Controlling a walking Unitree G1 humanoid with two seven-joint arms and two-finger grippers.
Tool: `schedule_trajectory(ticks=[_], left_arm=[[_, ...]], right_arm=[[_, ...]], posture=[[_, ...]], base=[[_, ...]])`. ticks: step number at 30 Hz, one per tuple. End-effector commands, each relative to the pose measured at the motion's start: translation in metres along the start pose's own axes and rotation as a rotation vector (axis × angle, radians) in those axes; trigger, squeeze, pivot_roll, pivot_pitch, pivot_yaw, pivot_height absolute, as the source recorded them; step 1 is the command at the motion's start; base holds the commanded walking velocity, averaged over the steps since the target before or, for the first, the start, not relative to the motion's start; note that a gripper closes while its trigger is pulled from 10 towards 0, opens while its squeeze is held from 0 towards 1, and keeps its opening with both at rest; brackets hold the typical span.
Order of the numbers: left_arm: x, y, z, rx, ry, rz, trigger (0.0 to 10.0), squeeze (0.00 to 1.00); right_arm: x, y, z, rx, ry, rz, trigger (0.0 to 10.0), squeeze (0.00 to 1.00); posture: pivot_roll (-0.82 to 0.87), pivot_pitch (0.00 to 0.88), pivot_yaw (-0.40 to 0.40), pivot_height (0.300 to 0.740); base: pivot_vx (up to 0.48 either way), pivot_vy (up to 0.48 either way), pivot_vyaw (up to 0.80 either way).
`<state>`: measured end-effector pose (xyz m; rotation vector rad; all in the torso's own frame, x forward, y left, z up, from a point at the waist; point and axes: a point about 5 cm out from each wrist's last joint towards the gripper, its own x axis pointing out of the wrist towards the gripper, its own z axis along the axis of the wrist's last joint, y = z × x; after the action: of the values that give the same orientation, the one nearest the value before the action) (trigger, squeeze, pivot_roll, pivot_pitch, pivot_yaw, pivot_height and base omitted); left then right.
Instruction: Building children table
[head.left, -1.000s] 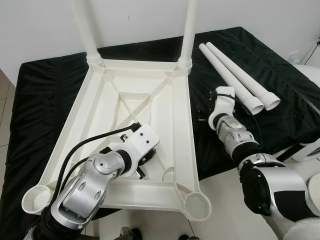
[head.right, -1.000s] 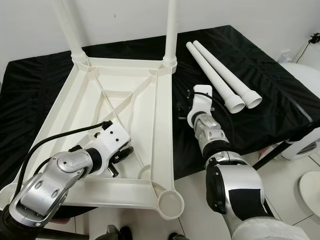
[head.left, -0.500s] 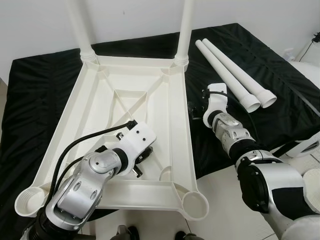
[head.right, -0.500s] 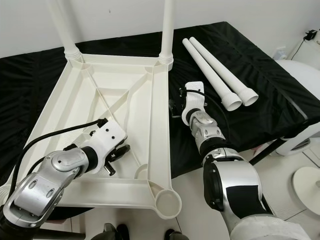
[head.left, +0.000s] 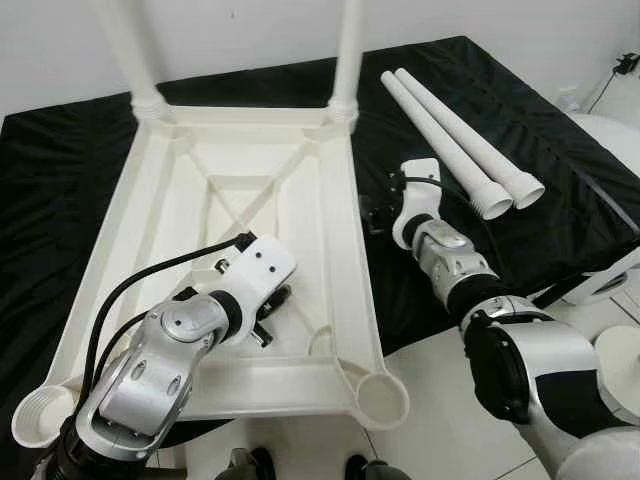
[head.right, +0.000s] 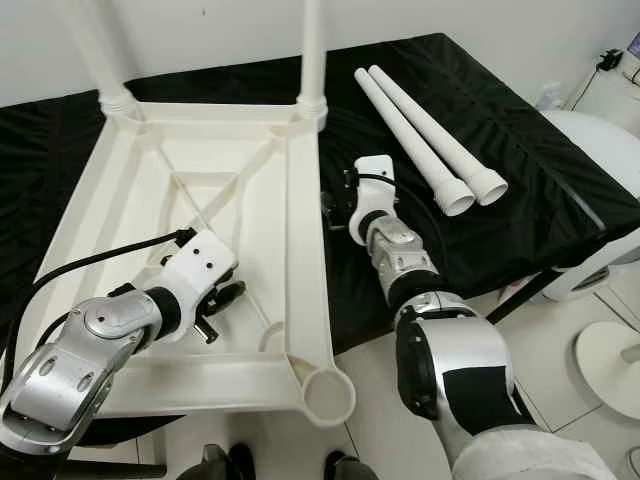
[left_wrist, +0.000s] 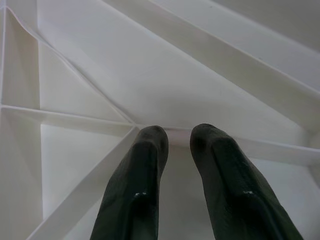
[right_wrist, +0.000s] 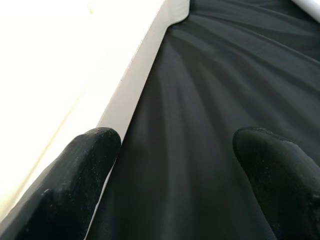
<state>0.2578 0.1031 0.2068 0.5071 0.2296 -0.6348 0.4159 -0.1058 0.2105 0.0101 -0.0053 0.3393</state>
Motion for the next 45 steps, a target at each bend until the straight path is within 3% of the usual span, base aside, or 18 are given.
schedule_trajectory(ticks=[1,10,16,18,23,27,30,32,36,41,45], left_arm=[[0.002,-0.009,0.006,0.008,-0.026,-0.037,10.0,0.0],[0.002,-0.009,0.007,0.004,-0.027,-0.033,10.0,0.0],[0.002,-0.006,0.01,-0.001,-0.052,-0.003,10.0,0.0],[0.004,0.004,0.018,-0.007,-0.105,0.061,10.0,0.0],[0.004,0.01,0.023,-0.008,-0.138,0.105,10.0,0.0],[0.003,0.032,0.035,-0.07,-0.227,0.212,10.0,0.0],[0.002,0.038,0.035,-0.073,-0.24,0.225,10.0,0.0],[0.002,0.04,0.033,-0.059,-0.236,0.225,10.0,0.0],[0.006,0.035,0.017,-0.031,-0.189,0.175,10.0,0.0],[0.007,0.034,0.014,-0.005,-0.191,0.173,10.0,0.0],[0.001,0.039,0.001,0.044,-0.219,0.179,10.0,0.0]], right_arm=[[0.01,0.053,0.006,0.019,-0.027,0.216,10.0,0.0],[0.011,0.062,0.005,0.01,-0.022,0.237,10.0,0.0],[0.01,0.046,0.015,0.014,-0.103,0.164,10.0,0.0],[0.004,0.03,0.021,0.033,-0.19,0.15,10.0,0.0],[0.001,0.022,0.026,0.039,-0.245,0.141,10.0,0.0],[-0.012,0.005,0.039,0.051,-0.397,0.092,10.0,0.0],[-0.018,-0.003,0.041,0.049,-0.433,0.064,10.0,0.0],[-0.022,-0.006,0.042,0.046,-0.448,0.046,10.0,0.0],[-0.045,-0.018,0.047,0.06,-0.545,0.011,10.0,0.0],[-0.056,-0.021,0.049,0.068,-0.587,-0.002,10.0,0.0],[-0.091,-0.022,0.036,0.014,-0.594,-0.006,10.0,0.0]], posture=[[0.0,0.223,-0.004,0.74],[0.0,0.216,-0.007,0.74],[0.0,0.21,-0.009,0.74],[-0.01,0.204,-0.006,0.74],[-0.01,0.202,-0.005,0.74],[-0.01,0.18,-0.001,0.74],[-0.01,0.167,0.0,0.74],[-0.01,0.159,0.002,0.74],[-0.02,0.129,0.01,0.74],[-0.02,0.119,0.012,0.74],[-0.04,0.094,0.016,0.74]], base=[[0.0,0.0,0.0],[0.0,0.0,0.0],[0.0,0.0,0.0],[0.0,0.0,0.0],[0.0,0.0,0.0],[0.0,0.0,0.0],[0.0,0.0,0.0],[0.0,0.0,0.0],[0.0,0.0,0.0],[0.0,0.0,0.0],[0.0,0.0,0.0]])
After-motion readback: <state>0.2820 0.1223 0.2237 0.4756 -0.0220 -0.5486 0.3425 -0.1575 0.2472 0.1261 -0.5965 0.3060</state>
